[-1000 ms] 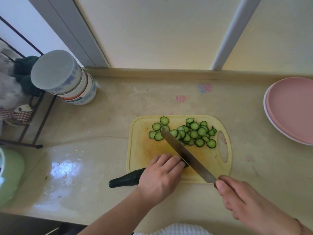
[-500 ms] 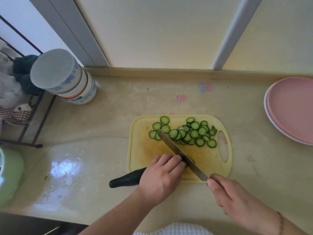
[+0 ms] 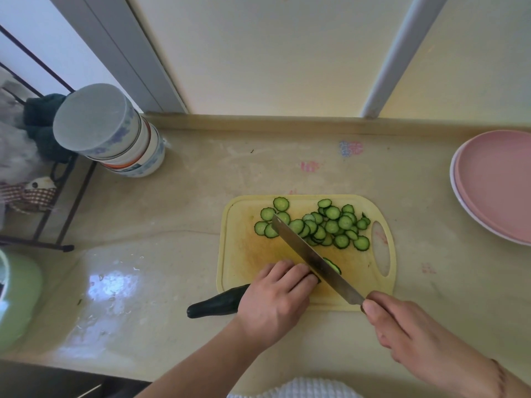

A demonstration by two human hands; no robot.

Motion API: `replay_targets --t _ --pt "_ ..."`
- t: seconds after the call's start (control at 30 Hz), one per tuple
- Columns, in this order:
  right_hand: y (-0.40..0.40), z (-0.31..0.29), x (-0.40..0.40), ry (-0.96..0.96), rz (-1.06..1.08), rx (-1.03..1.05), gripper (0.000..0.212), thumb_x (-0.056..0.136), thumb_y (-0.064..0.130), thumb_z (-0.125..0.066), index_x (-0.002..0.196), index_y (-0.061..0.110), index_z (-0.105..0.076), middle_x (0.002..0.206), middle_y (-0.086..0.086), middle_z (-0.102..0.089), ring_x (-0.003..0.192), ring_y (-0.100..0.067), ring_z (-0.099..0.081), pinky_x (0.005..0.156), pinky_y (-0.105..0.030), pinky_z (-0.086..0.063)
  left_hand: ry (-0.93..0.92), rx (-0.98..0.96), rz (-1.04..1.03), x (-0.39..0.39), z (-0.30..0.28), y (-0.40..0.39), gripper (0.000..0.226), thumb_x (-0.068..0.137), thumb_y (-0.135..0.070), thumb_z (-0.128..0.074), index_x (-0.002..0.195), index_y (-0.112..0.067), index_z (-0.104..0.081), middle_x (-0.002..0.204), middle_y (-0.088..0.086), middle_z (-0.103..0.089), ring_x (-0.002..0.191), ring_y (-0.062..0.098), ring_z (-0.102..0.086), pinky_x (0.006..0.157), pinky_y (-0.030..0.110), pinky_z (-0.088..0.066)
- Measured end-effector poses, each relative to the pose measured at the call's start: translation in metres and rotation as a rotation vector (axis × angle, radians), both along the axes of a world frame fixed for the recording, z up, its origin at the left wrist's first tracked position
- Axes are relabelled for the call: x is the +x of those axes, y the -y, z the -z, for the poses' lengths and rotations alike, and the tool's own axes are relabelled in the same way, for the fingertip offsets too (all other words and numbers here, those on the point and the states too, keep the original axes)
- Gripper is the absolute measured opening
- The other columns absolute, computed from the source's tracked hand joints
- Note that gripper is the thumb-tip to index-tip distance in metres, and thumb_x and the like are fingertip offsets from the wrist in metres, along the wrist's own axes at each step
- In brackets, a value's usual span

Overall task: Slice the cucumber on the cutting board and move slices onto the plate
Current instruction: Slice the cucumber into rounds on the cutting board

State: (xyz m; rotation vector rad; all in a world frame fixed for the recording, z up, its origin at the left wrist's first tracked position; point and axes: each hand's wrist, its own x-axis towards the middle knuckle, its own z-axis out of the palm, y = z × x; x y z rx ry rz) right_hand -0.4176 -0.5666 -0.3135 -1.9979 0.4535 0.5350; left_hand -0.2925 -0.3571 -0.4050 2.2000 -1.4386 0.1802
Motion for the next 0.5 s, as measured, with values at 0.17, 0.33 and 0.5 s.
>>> replay_targets --t 0.17,0.33,0.5 --pt "-0.0038 -0.0092 -0.002 -0.007 0.004 0.029 0.057 0.08 0.076 -0.031 0.077 0.02 -0.042 0.054 0.004 -0.034 0.049 -0.009 -0.028 0.049 -0.024 -0.027 0.002 0.002 -0.002 0.0003 -0.0014 0.0005 0.016 0.098 -0.016 -0.065 0.112 -0.013 -0.071 0.117 0.001 -0.066 0.1 0.026 -0.063 0.079 0.037 -0.053" --pt "-0.0061 -0.0069 -0.0023 -0.024 -0.003 0.042 0.054 0.088 0.071 -0.029 0.078 0.019 -0.042 0.054 0.004 -0.035 0.047 -0.006 -0.028 0.047 -0.019 -0.027 -0.005 -0.003 -0.014 -0.0004 -0.0015 0.0008 0.015 0.097 -0.016 -0.065 0.111 -0.013 -0.072 0.115 0.002 -0.066 0.101 0.025 -0.063 0.08 0.037 -0.054" --pt "-0.0109 -0.0002 0.005 -0.056 0.007 0.075 0.048 0.088 0.063 -0.031 0.074 0.018 -0.039 0.054 0.006 -0.034 0.049 -0.008 -0.027 0.048 -0.023 -0.028 -0.006 -0.004 -0.008 -0.0005 -0.0016 0.0006 0.016 0.098 -0.017 -0.065 0.112 -0.012 -0.071 0.116 0.002 -0.066 0.101 0.025 -0.063 0.081 0.037 -0.054"
